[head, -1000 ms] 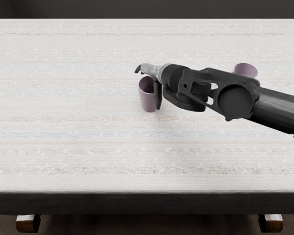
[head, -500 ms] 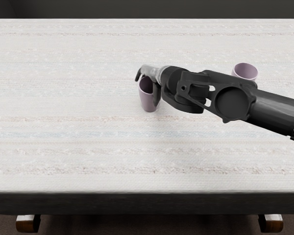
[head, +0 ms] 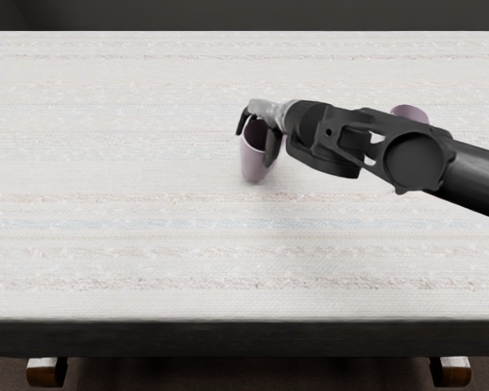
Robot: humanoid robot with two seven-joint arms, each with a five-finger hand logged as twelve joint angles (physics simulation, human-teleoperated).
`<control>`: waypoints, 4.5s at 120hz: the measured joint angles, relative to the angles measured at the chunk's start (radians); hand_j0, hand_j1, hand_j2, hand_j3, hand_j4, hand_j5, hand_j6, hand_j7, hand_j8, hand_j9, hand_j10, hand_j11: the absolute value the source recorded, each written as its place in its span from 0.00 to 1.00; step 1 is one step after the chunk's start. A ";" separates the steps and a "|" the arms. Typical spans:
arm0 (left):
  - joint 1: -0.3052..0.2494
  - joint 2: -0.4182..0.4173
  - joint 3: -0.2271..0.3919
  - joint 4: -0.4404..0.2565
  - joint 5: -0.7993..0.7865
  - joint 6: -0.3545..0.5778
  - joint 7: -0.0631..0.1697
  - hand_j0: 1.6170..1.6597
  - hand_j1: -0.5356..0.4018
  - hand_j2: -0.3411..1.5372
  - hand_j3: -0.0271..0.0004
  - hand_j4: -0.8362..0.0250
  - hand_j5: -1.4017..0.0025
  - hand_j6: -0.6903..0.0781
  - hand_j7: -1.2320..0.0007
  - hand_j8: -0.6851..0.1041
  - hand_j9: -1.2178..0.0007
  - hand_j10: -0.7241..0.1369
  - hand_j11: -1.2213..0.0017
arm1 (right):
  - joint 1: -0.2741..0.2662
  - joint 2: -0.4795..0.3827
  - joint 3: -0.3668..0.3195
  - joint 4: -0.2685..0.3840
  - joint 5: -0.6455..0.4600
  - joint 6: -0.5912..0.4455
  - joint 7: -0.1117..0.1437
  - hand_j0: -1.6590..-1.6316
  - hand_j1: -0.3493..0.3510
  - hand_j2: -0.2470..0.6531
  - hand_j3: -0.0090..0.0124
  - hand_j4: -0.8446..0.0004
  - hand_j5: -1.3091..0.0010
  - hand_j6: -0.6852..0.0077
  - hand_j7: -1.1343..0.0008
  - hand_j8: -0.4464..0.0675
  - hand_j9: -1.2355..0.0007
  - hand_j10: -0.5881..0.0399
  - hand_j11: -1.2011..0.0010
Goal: Pick up cup and place in cup with right hand
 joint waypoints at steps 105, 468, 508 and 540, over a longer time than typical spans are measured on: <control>0.000 0.000 0.000 0.000 0.000 0.000 0.000 0.96 0.94 0.18 0.99 0.97 1.00 0.90 1.00 0.87 1.00 0.84 1.00 | 0.002 -0.524 0.223 0.303 0.121 0.303 0.000 0.16 0.56 0.22 0.45 0.49 0.51 0.46 0.47 0.33 0.50 0.36 0.49; 0.000 0.000 0.000 0.000 0.000 0.000 0.000 0.96 0.94 0.18 0.98 0.97 1.00 0.90 1.00 0.87 1.00 0.84 1.00 | -0.045 -0.417 0.204 0.028 0.084 0.131 0.000 0.05 0.10 0.27 0.42 0.92 0.93 0.90 0.92 0.77 0.93 0.84 0.92; 0.000 0.000 0.000 0.000 0.000 0.000 0.000 0.96 0.94 0.18 0.99 0.97 1.00 0.90 1.00 0.87 1.00 0.84 1.00 | -0.084 -0.384 0.199 0.200 0.073 0.094 0.000 0.04 0.06 0.27 0.42 0.95 0.96 0.93 0.96 0.80 0.96 0.88 0.96; 0.000 0.000 0.000 0.000 0.000 0.000 0.000 0.96 0.94 0.18 0.99 0.97 1.00 0.90 1.00 0.87 1.00 0.84 1.00 | -0.192 -0.571 0.215 0.446 0.328 0.290 0.163 0.04 0.05 0.27 0.42 0.96 0.97 0.94 0.96 0.80 0.97 0.88 0.97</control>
